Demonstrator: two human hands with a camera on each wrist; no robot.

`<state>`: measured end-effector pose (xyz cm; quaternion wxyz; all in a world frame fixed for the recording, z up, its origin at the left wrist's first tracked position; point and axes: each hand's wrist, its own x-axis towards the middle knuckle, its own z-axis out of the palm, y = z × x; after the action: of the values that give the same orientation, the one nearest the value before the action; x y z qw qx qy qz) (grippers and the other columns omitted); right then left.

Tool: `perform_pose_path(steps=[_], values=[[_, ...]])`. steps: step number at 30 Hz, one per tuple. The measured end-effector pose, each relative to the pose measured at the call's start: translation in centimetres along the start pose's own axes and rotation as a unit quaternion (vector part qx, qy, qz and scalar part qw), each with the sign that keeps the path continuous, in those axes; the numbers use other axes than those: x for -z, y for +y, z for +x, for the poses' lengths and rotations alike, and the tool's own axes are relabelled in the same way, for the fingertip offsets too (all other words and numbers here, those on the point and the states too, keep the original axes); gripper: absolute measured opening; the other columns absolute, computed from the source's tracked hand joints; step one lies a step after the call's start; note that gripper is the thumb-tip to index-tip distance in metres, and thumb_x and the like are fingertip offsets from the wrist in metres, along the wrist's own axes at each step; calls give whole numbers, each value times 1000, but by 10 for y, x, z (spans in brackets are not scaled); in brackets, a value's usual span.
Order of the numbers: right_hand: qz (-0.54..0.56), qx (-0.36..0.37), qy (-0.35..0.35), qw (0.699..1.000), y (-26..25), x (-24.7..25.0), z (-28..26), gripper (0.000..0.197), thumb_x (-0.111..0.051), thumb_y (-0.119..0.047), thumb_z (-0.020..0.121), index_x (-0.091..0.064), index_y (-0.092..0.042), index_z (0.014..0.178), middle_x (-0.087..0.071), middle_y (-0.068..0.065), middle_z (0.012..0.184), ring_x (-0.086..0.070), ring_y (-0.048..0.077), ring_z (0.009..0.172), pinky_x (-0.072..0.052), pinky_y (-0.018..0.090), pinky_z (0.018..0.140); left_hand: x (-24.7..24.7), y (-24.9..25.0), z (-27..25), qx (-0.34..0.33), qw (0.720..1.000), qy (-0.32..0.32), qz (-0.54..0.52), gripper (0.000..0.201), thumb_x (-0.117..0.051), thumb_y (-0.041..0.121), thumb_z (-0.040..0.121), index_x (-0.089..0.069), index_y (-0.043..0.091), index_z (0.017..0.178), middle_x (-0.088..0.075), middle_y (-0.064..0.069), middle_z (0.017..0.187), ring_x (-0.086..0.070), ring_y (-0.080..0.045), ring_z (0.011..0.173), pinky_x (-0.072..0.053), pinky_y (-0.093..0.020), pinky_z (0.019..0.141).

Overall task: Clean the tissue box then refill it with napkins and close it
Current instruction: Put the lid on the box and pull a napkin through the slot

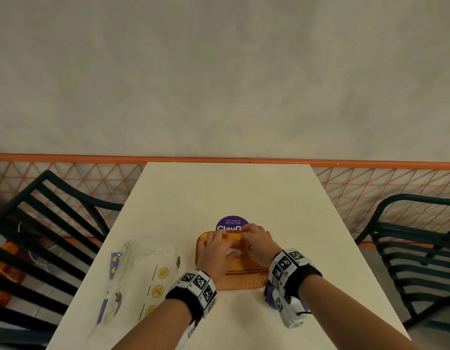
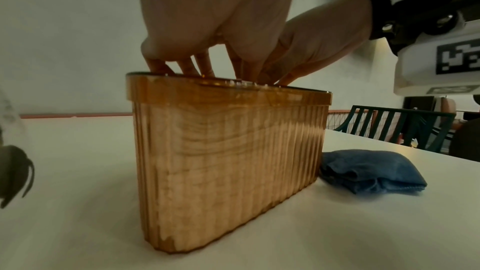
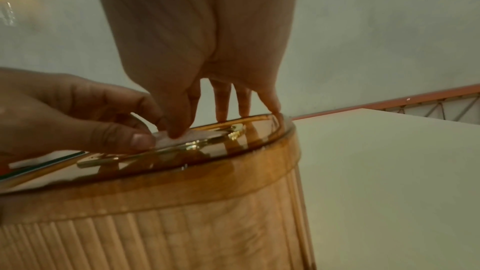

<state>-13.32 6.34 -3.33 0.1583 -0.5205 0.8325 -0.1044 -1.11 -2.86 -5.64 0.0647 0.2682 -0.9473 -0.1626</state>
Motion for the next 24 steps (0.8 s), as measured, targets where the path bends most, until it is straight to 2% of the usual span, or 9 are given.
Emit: perform_pose_path(steps=[3, 6, 8, 11, 13, 16, 19, 21, 24], values=[[-35, 48, 21, 998, -1, 2, -5, 26, -48, -19, 92, -61, -12, 115, -40, 4, 139, -32, 26, 129, -34, 39, 107, 2, -1, 7, -6, 999, -32, 9, 32, -46, 46, 92, -55, 30, 118, -38, 6, 137, -33, -18, 127, -30, -37, 106], [-49, 75, 21, 996, -2, 4, -11, 22, -46, -13, 91, -58, -9, 110, -52, 5, 123, -41, 24, 116, -40, 39, 99, 7, -6, 11, -37, 997, -58, 28, 37, -44, 46, 92, -57, 21, 116, -39, 4, 133, -36, -18, 123, -31, -37, 105], [-42, 58, 2, 997, -3, 8, -13, 25, -45, -9, 88, -54, -12, 112, -55, 5, 119, -42, 23, 116, -38, 37, 100, 14, -11, 13, -64, 995, -71, 40, 33, -45, 40, 94, -57, 16, 113, -41, 3, 129, -37, -18, 121, -31, -36, 103], [-48, 33, -29, 998, -3, 13, -10, 34, -46, -10, 87, -48, -19, 120, -53, 4, 123, -40, 21, 121, -33, 38, 101, 25, -19, 16, -92, 991, -89, 48, 24, -45, 28, 95, -57, 14, 111, -46, 1, 125, -40, -18, 118, -34, -37, 101], [-80, 37, -46, 995, -3, 16, -8, 28, -45, -15, 91, -51, -19, 118, -55, 2, 124, -38, 21, 122, -33, 41, 100, 31, -23, 17, -99, 991, -91, 30, 21, -45, 24, 96, -60, 14, 106, -50, 1, 120, -42, -18, 115, -36, -37, 99], [-131, 43, -60, 989, -1, 21, -8, 23, -43, -22, 94, -56, -15, 112, -56, 2, 122, -38, 22, 120, -34, 43, 98, 36, -29, 16, -101, 990, -101, 17, 22, -48, 29, 94, -61, 15, 107, -51, 2, 119, -43, -18, 114, -36, -37, 98], [-176, 51, -60, 981, 4, 26, -9, 23, -43, -24, 94, -57, -16, 110, -56, 2, 120, -40, 22, 116, -35, 41, 96, 41, -38, 14, -105, 986, -117, 57, 28, -50, 35, 93, -61, 16, 110, -49, 2, 121, -41, -17, 115, -36, -36, 98], [-175, 51, -58, 981, 7, 29, -9, 21, -45, -25, 93, -58, -16, 107, -58, 0, 118, -41, 21, 115, -35, 40, 95, 42, -44, 13, -117, 985, -109, 67, 26, -49, 32, 94, -61, 15, 108, -50, 1, 120, -42, -17, 113, -37, -34, 95], [-131, 54, -32, 989, 9, 32, -11, 17, -48, -27, 93, -57, -16, 102, -60, -1, 114, -43, 20, 112, -36, 38, 94, 40, -47, 11, -123, 988, -95, 17, 24, -51, 29, 93, -62, 12, 105, -52, 0, 116, -43, -15, 106, -39, -30, 92]])
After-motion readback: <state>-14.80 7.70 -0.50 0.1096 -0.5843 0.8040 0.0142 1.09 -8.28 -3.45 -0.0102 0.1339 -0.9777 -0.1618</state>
